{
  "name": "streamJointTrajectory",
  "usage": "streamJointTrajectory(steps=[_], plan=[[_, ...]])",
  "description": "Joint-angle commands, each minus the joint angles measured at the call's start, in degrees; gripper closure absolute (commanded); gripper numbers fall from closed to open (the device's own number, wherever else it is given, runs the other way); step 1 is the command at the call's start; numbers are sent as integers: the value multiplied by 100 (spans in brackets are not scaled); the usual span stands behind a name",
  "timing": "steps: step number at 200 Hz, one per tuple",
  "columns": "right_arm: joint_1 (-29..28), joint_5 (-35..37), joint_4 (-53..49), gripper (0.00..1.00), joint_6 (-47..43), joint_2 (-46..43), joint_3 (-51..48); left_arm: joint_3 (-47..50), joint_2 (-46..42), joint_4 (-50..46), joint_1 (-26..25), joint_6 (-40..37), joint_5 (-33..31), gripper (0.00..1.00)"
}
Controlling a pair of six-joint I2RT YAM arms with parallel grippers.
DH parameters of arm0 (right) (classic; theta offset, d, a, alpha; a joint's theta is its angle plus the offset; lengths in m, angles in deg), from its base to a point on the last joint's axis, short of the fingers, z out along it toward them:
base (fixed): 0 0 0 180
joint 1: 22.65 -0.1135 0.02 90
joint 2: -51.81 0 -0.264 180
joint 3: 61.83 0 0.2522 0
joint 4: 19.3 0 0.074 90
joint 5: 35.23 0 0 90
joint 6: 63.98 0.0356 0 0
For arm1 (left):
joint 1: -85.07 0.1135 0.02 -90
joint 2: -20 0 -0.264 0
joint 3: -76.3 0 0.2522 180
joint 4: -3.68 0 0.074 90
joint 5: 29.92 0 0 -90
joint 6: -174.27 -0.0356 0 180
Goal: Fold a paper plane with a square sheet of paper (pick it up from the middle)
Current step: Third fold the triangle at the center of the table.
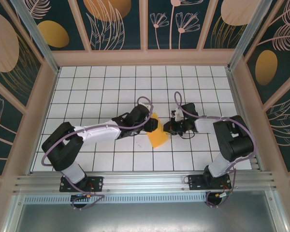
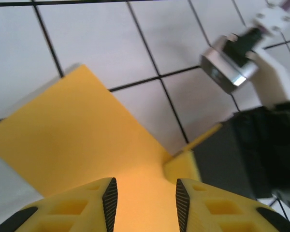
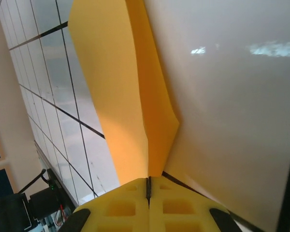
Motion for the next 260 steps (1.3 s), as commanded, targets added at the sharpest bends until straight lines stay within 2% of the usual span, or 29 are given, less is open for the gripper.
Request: streamJointTrajectory(steps=[1, 25, 57, 95, 143, 170, 201, 221, 239, 260], plan=[[-232, 442, 677, 98, 1019, -309, -186, 187, -96, -175, -600, -196, -924, 58], [-313, 615, 998, 98, 1479, -368, -330, 285, -95, -158, -1155, -273, -1482, 55], [-352, 664, 1121, 98, 1655, -363, -340, 110, 165, -385, -1621, -619, -2121, 49], [-377, 680, 1038, 97, 1617, -309, -263, -410, 787, -813, -1874, -982, -2601, 46], [-379, 707, 985, 96, 1576, -287, -217, -743, 1173, -1001, -1956, -1192, -3109, 47], [-379, 742, 942, 96, 1544, -277, -211, -777, 1160, -965, -1958, -1202, -3300, 58], [-373, 769, 889, 94, 1488, -264, -191, -709, 1063, -788, -1956, -1206, -3238, 82], [-373, 804, 817, 90, 1438, -271, -149, -605, 999, -676, -1956, -1179, -3199, 93], [-345, 840, 729, 89, 1368, -300, -109, -525, 948, -571, -1956, -1149, -3161, 100], [-294, 823, 652, 83, 1286, -341, -72, -408, 872, -415, -1955, -1068, -3098, 100]])
